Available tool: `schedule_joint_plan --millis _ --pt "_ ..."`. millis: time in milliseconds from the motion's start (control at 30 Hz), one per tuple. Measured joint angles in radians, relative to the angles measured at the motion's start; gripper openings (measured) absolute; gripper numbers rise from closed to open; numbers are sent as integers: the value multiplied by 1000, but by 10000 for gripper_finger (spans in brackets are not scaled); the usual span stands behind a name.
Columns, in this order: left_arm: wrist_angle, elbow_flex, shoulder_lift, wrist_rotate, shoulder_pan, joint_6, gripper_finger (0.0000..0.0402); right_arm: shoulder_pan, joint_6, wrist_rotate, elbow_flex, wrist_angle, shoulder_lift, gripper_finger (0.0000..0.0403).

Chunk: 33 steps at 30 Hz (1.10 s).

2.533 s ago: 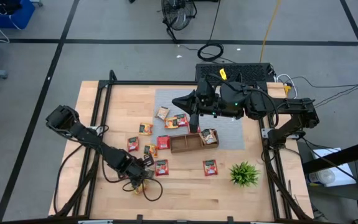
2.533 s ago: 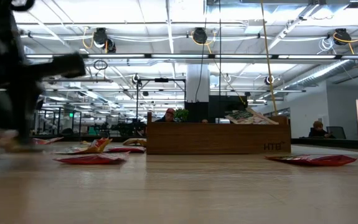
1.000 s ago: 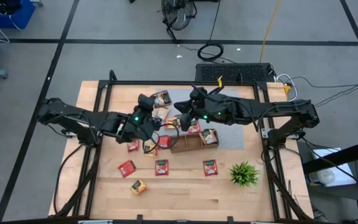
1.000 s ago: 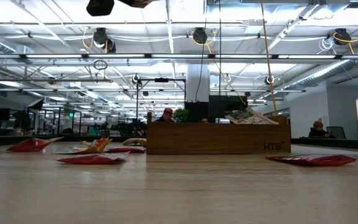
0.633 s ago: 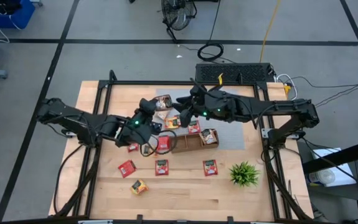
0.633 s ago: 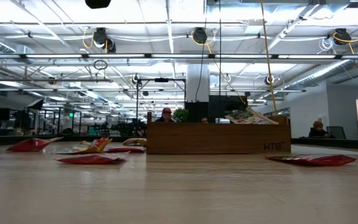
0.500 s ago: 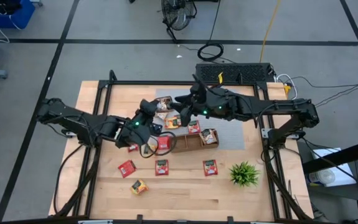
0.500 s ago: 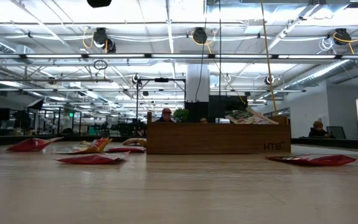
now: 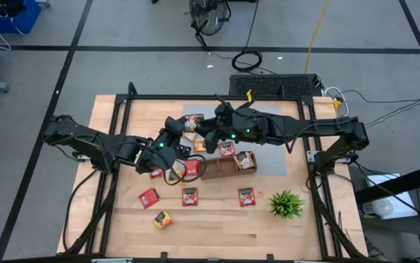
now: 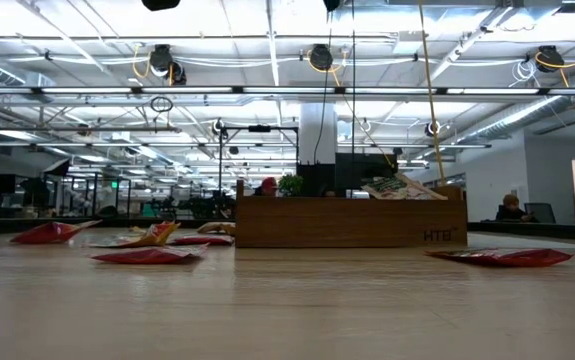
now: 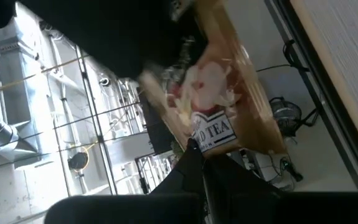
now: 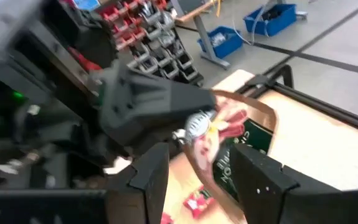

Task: Pick & Place Tea
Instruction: Put the brown tea bag into the right section of the wooden organizer

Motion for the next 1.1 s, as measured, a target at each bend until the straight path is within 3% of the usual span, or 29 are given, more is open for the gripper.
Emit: schedule_joint_plan --millis 467,667,767,1100 --pt "21 0 1 -2 2 5 1 -30 -61 56 0 -29 -53 177" --pt "21 0 1 -1 2 7 1 -48 112 51 0 -138 -111 196" --pt "22 0 1 0 2 7 0 -73 194 0 0 -206 -107 203" --pt "29 0 1 2 2 9 0 -92 246 -108 -109 28 -83 206"
